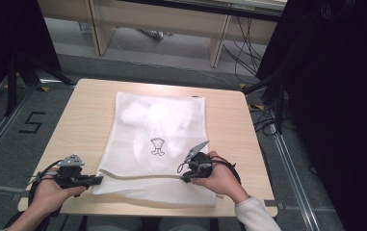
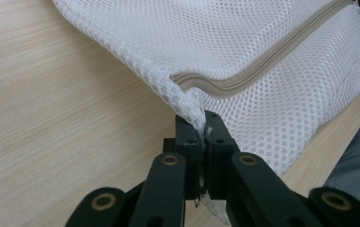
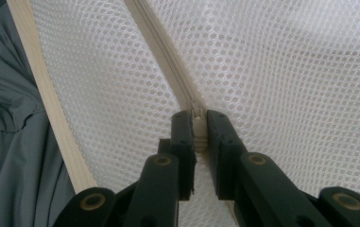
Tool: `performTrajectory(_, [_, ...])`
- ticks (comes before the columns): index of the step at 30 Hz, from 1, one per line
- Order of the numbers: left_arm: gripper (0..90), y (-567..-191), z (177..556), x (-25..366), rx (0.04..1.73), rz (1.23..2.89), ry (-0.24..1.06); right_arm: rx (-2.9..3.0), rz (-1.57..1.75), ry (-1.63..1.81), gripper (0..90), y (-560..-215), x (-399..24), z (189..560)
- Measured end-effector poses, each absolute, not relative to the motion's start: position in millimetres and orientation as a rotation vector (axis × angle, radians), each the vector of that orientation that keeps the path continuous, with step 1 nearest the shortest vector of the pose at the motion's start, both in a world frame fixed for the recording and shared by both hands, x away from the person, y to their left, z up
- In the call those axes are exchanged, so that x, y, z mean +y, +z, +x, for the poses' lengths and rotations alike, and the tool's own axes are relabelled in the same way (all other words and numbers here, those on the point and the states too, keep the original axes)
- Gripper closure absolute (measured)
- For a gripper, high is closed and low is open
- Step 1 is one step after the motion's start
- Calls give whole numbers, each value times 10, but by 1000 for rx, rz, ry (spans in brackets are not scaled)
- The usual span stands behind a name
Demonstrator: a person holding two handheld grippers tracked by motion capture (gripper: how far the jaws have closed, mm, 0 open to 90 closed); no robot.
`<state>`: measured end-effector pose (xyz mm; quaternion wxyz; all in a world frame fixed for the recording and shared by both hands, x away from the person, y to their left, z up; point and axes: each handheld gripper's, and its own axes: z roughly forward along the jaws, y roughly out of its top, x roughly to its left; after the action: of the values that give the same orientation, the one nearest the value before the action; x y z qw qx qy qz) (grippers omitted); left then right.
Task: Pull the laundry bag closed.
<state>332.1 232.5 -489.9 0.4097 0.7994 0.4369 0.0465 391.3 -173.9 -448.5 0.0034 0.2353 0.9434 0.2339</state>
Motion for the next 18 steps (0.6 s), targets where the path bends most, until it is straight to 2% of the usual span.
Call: performTrajectory(18, [863, -4901, 3321, 2329, 1104, 2016, 124, 2949, 775, 738, 827, -4457, -1804, 3900])
